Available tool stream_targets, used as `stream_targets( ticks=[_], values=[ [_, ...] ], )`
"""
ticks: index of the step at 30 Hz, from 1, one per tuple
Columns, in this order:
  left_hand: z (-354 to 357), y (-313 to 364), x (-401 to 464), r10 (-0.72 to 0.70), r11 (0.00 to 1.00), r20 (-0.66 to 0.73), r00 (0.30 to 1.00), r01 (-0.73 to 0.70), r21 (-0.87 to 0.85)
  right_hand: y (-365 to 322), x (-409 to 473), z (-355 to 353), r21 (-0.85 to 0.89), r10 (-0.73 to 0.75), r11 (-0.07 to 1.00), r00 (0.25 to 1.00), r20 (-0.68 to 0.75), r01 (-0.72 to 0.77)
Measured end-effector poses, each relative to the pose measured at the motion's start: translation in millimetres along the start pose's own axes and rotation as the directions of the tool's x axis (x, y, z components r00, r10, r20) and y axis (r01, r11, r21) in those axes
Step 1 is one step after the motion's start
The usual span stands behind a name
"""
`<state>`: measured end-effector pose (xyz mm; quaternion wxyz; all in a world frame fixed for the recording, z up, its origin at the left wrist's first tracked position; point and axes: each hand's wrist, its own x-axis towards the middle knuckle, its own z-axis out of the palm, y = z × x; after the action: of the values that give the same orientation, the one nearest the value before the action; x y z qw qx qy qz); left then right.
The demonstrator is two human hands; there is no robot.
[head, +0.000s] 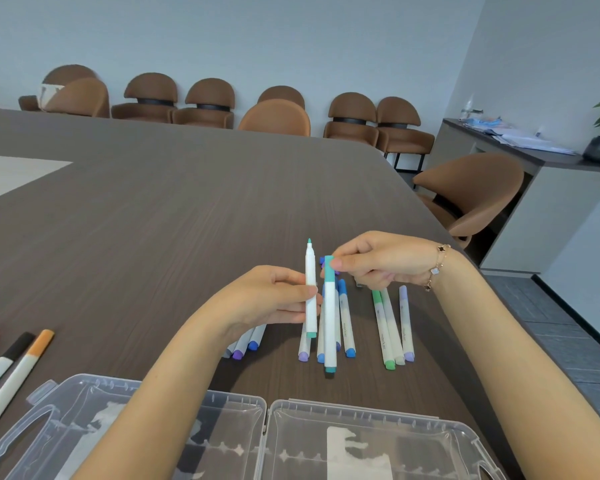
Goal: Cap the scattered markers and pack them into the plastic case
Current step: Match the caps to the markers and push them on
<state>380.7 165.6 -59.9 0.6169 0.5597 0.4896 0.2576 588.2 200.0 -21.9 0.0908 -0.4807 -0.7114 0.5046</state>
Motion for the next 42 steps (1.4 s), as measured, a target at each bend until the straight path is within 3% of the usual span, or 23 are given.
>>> stream_targets(
  ticks=[6, 14, 18, 22, 25, 28, 30, 33, 36, 42],
  values=[
    [0, 2, -3, 0.009, 0.998, 0.060, 0.998, -0.005, -0.063, -1, 1, 1, 0.054, 0.003, 0.999, 1.000, -0.023, -0.002],
    [0, 0, 0, 0.039, 0.999, 0.019, 0.999, -0.039, -0.019, -6, 6, 16, 0.109, -0.099, 0.989, 0.994, -0.052, 0.104],
    [-4, 0, 1, 0.081, 0.996, -0.046, 0.996, -0.083, -0.039, -11, 10, 25, 0.092, -0.117, 0.988, 0.988, -0.096, 0.126],
    [-4, 1, 2, 0.077, 0.993, -0.123, 0.989, -0.087, -0.083, -15, 14, 34, -0.003, -0.084, 0.996, 0.955, -0.283, 0.086],
    [-2, 2, 6, 0.034, 0.994, -0.250, 0.968, -0.059, -0.094, -17, 17, 42, 0.020, -0.044, 0.998, 0.924, -0.380, 0.056],
    [-1, 7, 11, -0.073, 0.973, -0.360, 0.930, -0.012, -0.230, -19, 18, 47, 0.062, -0.042, 0.996, 0.925, -0.377, 0.071],
    [-2, 8, 13, -0.057, 0.963, -0.391, 0.919, -0.052, -0.263, -18, 19, 51, -0.003, -0.083, 0.996, 0.939, -0.333, 0.087],
    [-3, 2, 14, 0.114, 0.979, -0.369, 0.922, -0.167, -0.114, -19, 23, 64, -0.150, -0.127, 0.985, 0.941, -0.313, 0.083],
    [-5, -4, 12, 0.148, 0.975, -0.371, 0.917, -0.198, -0.101, -18, 28, 75, -0.237, -0.184, 0.966, 0.920, -0.345, 0.104],
    [4, -4, 8, 0.120, 0.930, -0.313, 0.942, -0.216, -0.296, -17, 33, 78, -0.057, -0.111, 0.994, 0.911, -0.397, 0.096]
  ],
)
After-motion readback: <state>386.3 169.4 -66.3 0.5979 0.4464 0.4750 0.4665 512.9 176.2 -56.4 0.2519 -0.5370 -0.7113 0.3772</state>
